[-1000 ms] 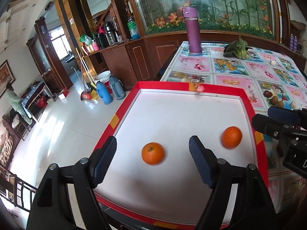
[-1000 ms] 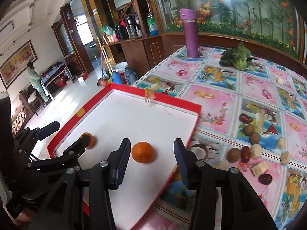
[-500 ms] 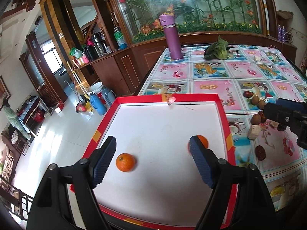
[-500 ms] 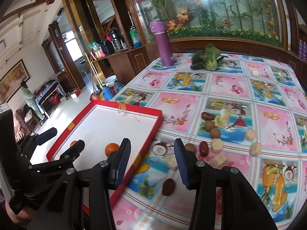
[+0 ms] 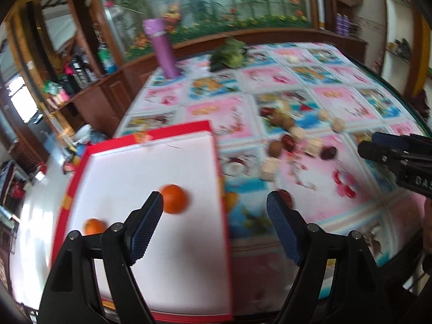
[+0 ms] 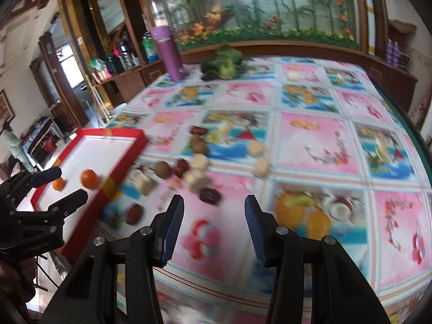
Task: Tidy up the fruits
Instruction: 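Move both open tools back to the fruit pile, then grasp a red date with the right tool while the left grasps another date, then carry both dates over the tray and open both tools to release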
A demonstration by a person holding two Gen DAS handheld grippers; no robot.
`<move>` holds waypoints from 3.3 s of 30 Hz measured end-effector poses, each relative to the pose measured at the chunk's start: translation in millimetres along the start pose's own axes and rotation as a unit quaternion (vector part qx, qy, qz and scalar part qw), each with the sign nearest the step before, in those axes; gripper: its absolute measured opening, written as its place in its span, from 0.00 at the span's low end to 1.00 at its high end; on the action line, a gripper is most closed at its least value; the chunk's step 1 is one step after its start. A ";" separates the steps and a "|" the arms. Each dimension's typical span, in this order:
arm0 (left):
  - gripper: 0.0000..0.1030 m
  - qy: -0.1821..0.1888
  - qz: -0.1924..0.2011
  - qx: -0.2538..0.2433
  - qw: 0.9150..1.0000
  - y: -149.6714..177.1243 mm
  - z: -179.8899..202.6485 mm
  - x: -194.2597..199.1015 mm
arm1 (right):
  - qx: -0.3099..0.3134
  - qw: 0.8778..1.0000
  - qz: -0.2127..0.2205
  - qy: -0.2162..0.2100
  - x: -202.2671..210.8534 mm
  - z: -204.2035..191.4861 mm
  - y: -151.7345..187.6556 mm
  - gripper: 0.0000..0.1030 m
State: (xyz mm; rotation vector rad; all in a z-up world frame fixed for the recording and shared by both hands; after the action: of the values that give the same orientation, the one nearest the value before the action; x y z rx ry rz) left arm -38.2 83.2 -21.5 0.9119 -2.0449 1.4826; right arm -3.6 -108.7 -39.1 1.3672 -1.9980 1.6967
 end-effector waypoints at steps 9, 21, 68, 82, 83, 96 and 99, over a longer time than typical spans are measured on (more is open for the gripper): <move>0.77 0.065 -0.033 -0.021 0.997 12.7 44.4 -7.7 | -0.012 0.999 -0.030 -0.012 -11.8 7.7 19.9 0.45; 0.77 0.081 -0.062 -0.018 0.995 12.4 56.1 -25.4 | 0.020 0.998 -0.064 -0.012 -57.4 -7.5 -4.7 0.45; 0.22 -0.030 -0.033 0.130 0.990 56.1 -121.4 -29.0 | 0.107 0.978 -0.081 -0.161 -92.1 -207.1 -4.3 0.23; 0.22 -0.056 -0.052 0.124 0.989 79.9 -129.7 -44.4 | 0.116 0.975 -0.127 -0.142 -126.5 -219.0 27.0 0.24; 0.22 -0.058 -0.052 0.123 0.989 79.8 -130.1 -44.4 | 0.118 0.975 -0.127 -0.141 -126.5 -219.3 27.1 0.24; 0.23 -0.073 -0.057 0.122 0.988 82.2 -132.7 -43.5 | 0.115 0.975 -0.126 -0.139 -124.3 -218.2 30.0 0.24; 0.28 -0.083 -0.059 0.119 0.988 82.6 -134.2 -43.0 | 0.117 0.975 -0.127 -0.138 -124.3 -218.5 30.2 0.24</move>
State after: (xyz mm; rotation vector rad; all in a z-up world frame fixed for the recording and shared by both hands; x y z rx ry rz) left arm -72.4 237.7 -61.9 1.2661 -1.9135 1.6600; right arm -43.9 139.5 -68.6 1.9410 -1.6907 1.7434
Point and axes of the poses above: each gripper's, at about its wrist camera, not at the fingertips, and x roughly against the way its jaws point, z to its right, y to its underside, the point moved 9 cm from there along -x, roughly the way its jaws point, and after that the axes turned 10 degrees about -y, right-handed, at the moved point
